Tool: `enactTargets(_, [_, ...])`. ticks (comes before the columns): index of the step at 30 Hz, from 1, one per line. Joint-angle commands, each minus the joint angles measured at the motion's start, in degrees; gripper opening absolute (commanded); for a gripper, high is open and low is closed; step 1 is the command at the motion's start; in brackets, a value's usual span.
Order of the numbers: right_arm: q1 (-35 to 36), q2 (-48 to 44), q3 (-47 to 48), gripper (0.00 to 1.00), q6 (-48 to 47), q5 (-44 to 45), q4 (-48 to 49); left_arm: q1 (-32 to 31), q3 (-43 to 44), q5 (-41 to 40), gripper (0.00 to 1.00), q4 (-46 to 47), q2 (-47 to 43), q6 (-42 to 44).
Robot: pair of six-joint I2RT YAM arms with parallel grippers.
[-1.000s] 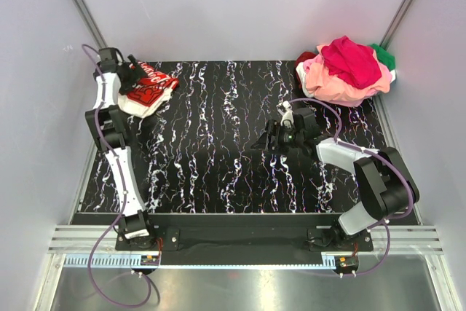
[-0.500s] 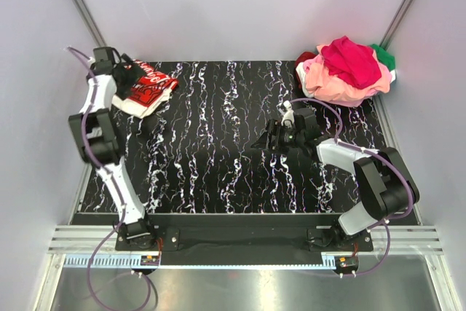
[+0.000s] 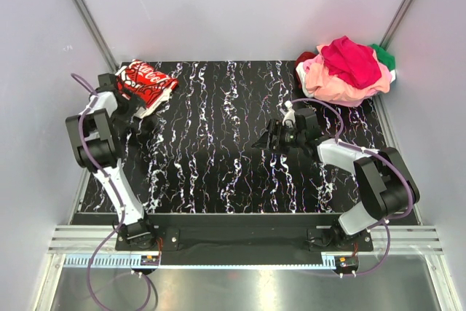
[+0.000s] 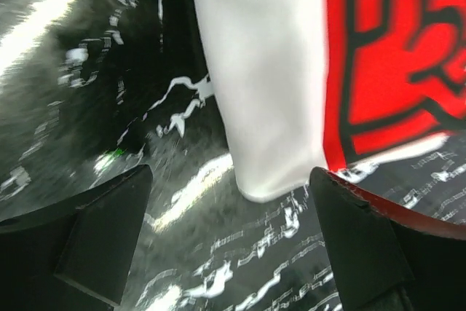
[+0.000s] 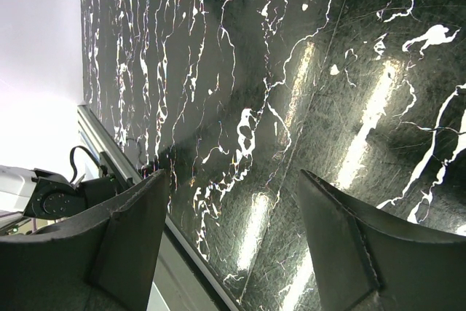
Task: Fold and stack the t-shirts
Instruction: Neatly place the folded tshirt to the corner
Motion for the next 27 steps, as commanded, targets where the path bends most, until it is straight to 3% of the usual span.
enactTargets(1, [-0.6,-1.5,-0.6,0.77,0.3,-1.7,3.0,-1.0,-0.3,3.9,0.94,6.8,1.8,-4.0])
enactTargets(6, [-0.9,-1.5,-0.8,0.77,0.6,-2.0,3.5,-3.9,2.3,4.9,0.93,10.0,5.9,-9.1])
enactTargets(13, [-1.4,-1.4,-1.2,0.77,1.0,-2.5,4.2,-8.5,13.2,6.7,0.92,11.2,13.5,-17.7])
enactTargets(20, [-1.9,-1.3,-1.4,0.77,1.3,-2.8,4.7,-11.8,34.7,7.1,0.92,7.0,24.4,-20.4])
enactTargets(24, [-2.1,-1.1,-1.4,0.77,1.5,-3.0,4.8,-11.5,36.2,8.2,0.92,7.5,24.5,-20.7])
enactTargets(27, [-2.2,-1.1,-1.4,0.77,1.6,-3.2,5.0,-11.4,32.4,10.3,0.93,8.8,21.1,-18.3])
